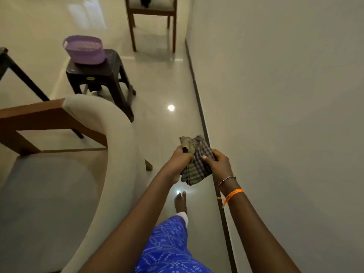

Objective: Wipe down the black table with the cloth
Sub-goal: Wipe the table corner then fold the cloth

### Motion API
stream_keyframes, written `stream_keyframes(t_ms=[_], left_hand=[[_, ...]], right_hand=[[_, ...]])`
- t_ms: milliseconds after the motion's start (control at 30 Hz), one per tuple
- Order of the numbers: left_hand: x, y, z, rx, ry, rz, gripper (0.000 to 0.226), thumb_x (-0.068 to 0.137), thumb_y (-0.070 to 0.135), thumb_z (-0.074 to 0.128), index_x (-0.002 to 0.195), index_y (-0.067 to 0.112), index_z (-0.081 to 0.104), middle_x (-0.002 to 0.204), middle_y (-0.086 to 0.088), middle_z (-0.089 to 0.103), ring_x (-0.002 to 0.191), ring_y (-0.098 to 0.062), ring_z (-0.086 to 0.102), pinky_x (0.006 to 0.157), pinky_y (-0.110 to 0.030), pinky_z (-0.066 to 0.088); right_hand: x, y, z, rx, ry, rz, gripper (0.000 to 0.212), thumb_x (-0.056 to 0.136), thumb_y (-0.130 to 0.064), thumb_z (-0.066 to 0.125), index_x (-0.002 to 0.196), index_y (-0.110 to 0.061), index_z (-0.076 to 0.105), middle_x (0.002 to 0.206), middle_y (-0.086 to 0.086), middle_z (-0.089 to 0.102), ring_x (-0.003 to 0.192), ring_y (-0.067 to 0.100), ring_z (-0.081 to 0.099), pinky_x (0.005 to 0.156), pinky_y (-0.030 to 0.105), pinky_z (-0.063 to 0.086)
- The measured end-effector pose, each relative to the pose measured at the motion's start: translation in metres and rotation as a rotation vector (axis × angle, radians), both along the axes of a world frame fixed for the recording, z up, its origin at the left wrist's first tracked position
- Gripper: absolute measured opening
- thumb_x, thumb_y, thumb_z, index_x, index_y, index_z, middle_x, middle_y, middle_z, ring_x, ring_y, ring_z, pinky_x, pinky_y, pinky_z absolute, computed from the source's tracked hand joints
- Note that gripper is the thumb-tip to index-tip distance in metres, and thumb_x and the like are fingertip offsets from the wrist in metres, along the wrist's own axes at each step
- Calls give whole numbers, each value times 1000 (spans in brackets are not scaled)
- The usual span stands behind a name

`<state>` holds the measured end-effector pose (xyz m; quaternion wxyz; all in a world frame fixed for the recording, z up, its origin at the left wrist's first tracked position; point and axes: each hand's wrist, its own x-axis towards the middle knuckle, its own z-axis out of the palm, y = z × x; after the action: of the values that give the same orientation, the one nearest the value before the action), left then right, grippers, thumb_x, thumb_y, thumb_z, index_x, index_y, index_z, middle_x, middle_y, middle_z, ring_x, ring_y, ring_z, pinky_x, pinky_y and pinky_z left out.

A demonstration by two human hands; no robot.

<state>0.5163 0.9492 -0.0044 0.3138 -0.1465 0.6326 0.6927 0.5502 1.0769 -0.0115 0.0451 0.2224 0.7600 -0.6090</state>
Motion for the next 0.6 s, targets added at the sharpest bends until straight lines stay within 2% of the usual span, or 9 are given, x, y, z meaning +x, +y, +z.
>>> stream_keyframes(t_ms=[100,200,233,300,367,433,533,600], left_hand=[[-79,17,4,-21,-52,73,39,85,1,44,121,11,47,107,-12,62,93,-25,62,67,-31,54],[-156,27,15,6,-41,159,29,84,0,44,107,16,52,90,-4,64,79,-18,63,50,-22,51],[-175,27,20,7,-32,173,28,84,0,45,103,17,55,88,-3,64,78,-17,63,49,-21,51],[-214,25,26,3,-10,177,25,83,-1,48,94,18,59,88,-2,67,80,-17,65,53,-23,52],[-258,21,28,-7,19,180,24,82,-1,53,88,21,62,89,-2,69,82,-17,67,57,-23,54],[-304,18,24,-23,37,189,24,81,0,57,87,23,62,93,-3,70,86,-19,67,62,-25,54],[-386,24,16,-48,46,233,21,83,2,58,89,22,61,98,-6,69,90,-21,67,69,-29,55],[-438,32,13,-48,34,249,18,86,5,57,97,18,62,103,-8,68,94,-23,66,76,-33,56]], right_hand=[[-82,17,8,23,-21,48,26,85,4,57,111,2,61,100,12,63,90,22,58,77,29,50],[-165,31,19,-6,12,90,26,85,3,59,111,1,58,101,14,61,91,24,57,75,29,51],[-186,35,22,-30,14,86,24,86,1,60,109,-1,58,100,15,61,91,24,58,76,33,52],[-232,42,27,-108,8,84,14,86,-7,62,100,-4,59,96,17,62,90,25,58,81,40,51],[-283,51,27,-141,-9,137,11,86,-13,63,89,-4,57,90,17,58,84,24,55,74,39,48],[-335,57,25,-161,-39,194,17,86,-16,64,84,-2,54,87,17,52,79,23,48,67,36,42],[-422,65,17,-188,-72,266,32,85,-18,66,96,10,55,94,24,54,85,25,50,76,48,48],[-477,70,18,-206,-80,283,36,83,-16,68,103,11,54,100,22,58,89,27,57,84,46,51]])
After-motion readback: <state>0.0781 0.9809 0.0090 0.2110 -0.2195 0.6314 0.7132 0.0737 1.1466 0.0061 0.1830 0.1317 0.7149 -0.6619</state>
